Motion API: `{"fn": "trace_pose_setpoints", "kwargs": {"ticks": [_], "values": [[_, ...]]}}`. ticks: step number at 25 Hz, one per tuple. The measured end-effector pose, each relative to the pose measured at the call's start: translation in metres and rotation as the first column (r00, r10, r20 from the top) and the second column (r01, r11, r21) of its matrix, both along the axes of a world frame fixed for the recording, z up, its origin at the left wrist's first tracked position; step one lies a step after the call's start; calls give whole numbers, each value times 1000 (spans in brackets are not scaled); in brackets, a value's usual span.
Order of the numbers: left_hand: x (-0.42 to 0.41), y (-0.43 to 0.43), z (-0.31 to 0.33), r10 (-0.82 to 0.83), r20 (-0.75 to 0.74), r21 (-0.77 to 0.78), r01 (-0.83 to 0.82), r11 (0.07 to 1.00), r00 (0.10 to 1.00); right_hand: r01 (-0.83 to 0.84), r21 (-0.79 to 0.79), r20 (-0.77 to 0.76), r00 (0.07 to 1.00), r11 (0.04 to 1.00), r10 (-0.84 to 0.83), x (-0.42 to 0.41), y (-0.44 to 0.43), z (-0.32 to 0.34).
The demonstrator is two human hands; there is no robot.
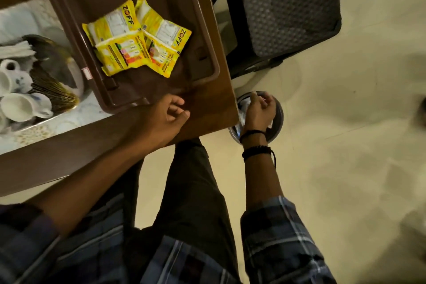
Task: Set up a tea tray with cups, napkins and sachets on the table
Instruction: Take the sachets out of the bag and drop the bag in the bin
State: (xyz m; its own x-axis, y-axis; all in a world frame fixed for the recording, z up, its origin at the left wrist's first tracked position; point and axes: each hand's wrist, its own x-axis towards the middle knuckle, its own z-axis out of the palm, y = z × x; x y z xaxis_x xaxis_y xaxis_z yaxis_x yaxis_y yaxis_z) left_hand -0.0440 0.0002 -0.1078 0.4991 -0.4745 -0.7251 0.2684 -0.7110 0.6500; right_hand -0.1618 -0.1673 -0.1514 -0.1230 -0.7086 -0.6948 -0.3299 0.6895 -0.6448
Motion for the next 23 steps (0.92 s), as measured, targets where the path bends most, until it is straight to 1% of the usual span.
{"fn": "trace_pose_setpoints", "kwargs": {"ticks": [2, 4, 5, 6, 8, 10, 12, 13, 15, 16, 18, 19, 21, 23], "values": [[10, 5, 4, 67, 56, -10, -66, 998, 996, -105, -142, 5, 994, 984, 106, 26, 13, 22], [23, 13, 6, 128, 131, -14, -128, 992, 983, -234, -261, 36, 967, 937, 252, 59, 28, 39], [29, 17, 4, 150, 170, -7, -151, 989, 974, -305, -300, 65, 939, 904, 338, 75, 35, 42], [37, 22, 2, 167, 209, 11, -174, 985, 963, -385, -311, 88, 898, 869, 430, 91, 43, 42], [50, 31, -4, 175, 293, 56, -199, 978, 940, -541, -250, 107, 809, 803, 578, 119, 54, 33], [61, 35, -12, 63, 417, 105, -117, 988, 907, -637, -121, 88, 757, 761, 648, 139, 58, 17], [70, 30, -20, -111, 529, 165, 26, 986, 842, -666, 9, 41, 746, 746, 665, 150, 58, 0], [76, 25, -25, -159, 552, 180, 69, 981, 818, -666, 60, 21, 746, 744, 666, 154, 58, -6], [89, 12, -34, -202, 543, 200, 109, 974, 815, -638, 138, 19, 766, 757, 642, 159, 58, -15], [95, 5, -40, -220, 521, 219, 120, 968, 825, -609, 159, 63, 792, 777, 607, 159, 58, -18], [107, -5, -49, -259, 460, 272, 142, 952, 850, -569, 169, 169, 821, 805, 545, 155, 59, -20], [112, -8, -52, -282, 423, 297, 162, 941, 861, -567, 163, 188, 821, 808, 539, 153, 60, -20], [119, -9, -55, -332, 367, 318, 218, 923, 869, -572, 113, 173, 817, 813, 550, 150, 61, -18], [123, -5, -55, -373, 370, 320, 261, 911, 851, -577, 38, 196, 805, 816, 560, 151, 64, -11]]}}
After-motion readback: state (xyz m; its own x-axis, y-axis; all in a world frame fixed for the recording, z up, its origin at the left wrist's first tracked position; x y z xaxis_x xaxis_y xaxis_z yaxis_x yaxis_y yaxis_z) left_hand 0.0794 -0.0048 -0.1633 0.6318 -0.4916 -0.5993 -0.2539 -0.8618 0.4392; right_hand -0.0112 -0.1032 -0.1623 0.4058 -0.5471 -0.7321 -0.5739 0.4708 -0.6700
